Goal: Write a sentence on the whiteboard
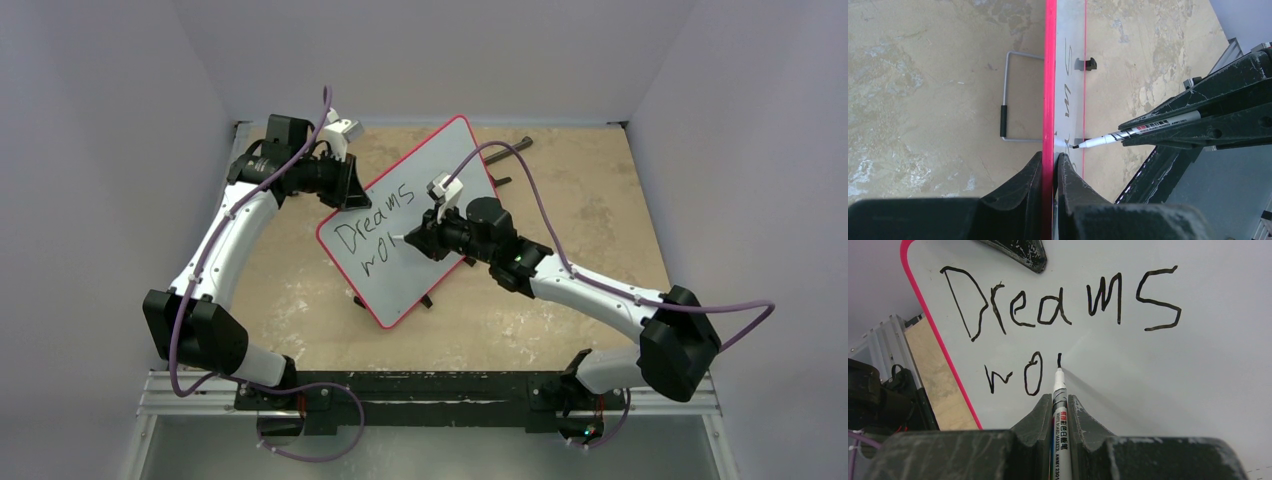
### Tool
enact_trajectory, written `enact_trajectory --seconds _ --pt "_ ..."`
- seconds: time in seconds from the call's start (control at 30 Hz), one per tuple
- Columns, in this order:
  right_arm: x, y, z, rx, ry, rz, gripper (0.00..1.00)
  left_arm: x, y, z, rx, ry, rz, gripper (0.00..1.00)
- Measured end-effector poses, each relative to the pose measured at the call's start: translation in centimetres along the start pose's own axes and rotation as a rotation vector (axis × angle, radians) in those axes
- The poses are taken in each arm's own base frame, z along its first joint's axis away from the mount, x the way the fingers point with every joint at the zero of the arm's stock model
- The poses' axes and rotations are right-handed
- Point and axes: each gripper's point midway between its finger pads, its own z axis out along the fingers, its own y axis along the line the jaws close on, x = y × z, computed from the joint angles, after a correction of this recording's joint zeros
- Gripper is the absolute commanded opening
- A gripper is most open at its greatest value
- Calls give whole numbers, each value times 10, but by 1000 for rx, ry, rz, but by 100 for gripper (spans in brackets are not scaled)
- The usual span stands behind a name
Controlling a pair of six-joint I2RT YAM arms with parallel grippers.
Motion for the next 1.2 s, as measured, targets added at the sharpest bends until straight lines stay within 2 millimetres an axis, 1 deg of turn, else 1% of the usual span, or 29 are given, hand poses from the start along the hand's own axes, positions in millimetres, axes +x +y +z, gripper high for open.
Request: enact_trajectory --seconds 0.23,0.57,0.87,1.1,1.2 --pt "-1 -2 0 12 -3 1 0 0 0 0 0 0 0 0" --pt "-8 -15 -1 51 -15 17 0 0 0 0 -1 0 0 0" --pt "-10 -16 -4 54 -15 18 0 0 0 0 2 0 0 0" --pt "-28 -11 -15 50 -66 10 0 0 -1 0 3 0 0 0" --pt "-31 -10 -17 50 -74 9 0 0 -1 0 3 0 0 0"
